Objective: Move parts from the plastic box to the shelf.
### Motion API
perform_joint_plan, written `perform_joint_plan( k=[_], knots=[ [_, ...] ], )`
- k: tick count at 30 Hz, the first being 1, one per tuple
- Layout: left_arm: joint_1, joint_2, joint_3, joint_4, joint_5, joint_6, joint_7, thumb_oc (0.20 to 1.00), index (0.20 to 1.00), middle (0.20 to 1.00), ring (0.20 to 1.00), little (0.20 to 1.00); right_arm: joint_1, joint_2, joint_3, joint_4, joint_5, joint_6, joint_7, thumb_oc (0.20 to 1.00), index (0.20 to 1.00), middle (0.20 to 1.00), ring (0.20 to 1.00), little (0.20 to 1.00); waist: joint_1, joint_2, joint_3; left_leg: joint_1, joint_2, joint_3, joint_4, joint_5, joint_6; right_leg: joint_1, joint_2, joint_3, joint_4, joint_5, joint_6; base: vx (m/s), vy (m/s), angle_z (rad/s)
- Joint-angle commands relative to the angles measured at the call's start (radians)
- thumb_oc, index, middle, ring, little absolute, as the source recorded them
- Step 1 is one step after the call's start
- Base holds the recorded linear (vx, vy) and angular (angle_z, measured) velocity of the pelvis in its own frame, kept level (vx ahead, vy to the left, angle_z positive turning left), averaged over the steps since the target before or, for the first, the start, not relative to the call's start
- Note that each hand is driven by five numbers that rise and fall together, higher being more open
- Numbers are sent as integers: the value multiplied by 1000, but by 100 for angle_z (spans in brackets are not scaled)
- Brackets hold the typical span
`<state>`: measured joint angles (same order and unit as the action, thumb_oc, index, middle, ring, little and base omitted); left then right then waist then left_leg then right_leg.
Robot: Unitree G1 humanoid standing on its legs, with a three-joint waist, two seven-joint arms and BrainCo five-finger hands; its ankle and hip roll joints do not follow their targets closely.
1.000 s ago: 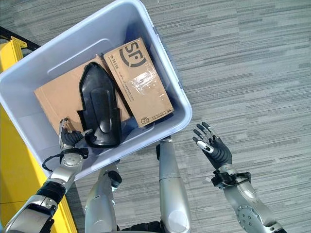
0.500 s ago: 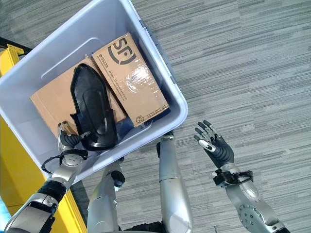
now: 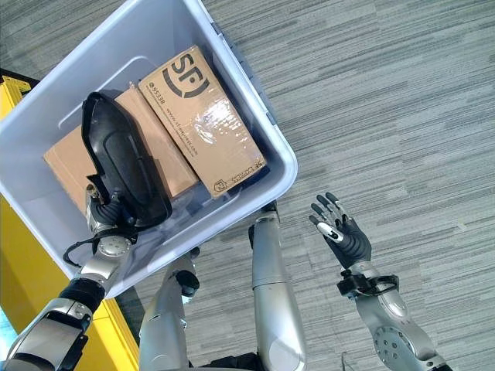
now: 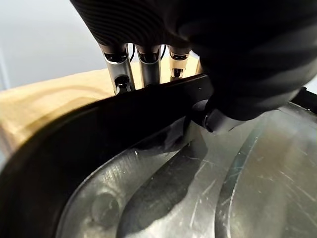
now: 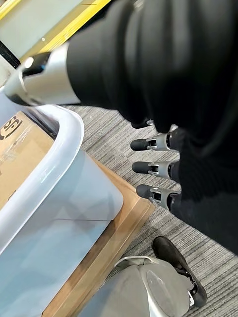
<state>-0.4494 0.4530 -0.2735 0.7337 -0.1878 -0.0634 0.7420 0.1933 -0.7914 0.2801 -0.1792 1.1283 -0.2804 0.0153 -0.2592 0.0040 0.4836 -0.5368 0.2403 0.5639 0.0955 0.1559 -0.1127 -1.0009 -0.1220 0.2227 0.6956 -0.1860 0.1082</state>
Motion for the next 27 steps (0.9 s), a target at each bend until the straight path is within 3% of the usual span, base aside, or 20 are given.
perform_joint_plan(
  k=[1,13,19,20,27],
  knots=[
    [-170,-136,-107,2,11,-19,-170,200,200,200,200,200,0,-32,4,-22,33,-47,10,1000,1000,1000,1000,1000,-61,-22,36,61,162,-134,208,-157,-61,95,32,-65,-176,212,-1,0,0,0],
    [-122,-106,-107,-134,66,-30,-189,200,200,200,200,200,4,-8,-12,-7,22,-49,-3,1000,1000,1000,1000,1000,-49,-31,36,111,155,-141,203,-161,-65,172,16,-76,-191,210,4,0,5,0],
    [-21,-65,-54,-257,30,-68,-216,200,200,200,200,200,-6,24,-10,14,-7,-48,-23,1000,1000,1000,1000,1000,-29,-27,34,156,144,-155,187,-156,-65,240,0,-91,-207,209,8,-9,36,6],
    [22,-60,-28,-320,-31,-102,-238,200,200,200,200,200,-9,30,-14,18,-18,-41,-28,1000,1000,1000,1000,1000,-19,-23,27,173,137,-159,177,-155,-64,269,-8,-94,-217,210,11,-6,62,6],
    [109,-23,4,-391,-37,-109,-286,200,200,200,200,200,1,49,-15,28,-41,-16,-29,1000,1000,1000,1000,1000,0,-21,12,240,120,-171,150,-151,-64,361,-38,-105,-248,209,21,2,62,9]
  ],
)
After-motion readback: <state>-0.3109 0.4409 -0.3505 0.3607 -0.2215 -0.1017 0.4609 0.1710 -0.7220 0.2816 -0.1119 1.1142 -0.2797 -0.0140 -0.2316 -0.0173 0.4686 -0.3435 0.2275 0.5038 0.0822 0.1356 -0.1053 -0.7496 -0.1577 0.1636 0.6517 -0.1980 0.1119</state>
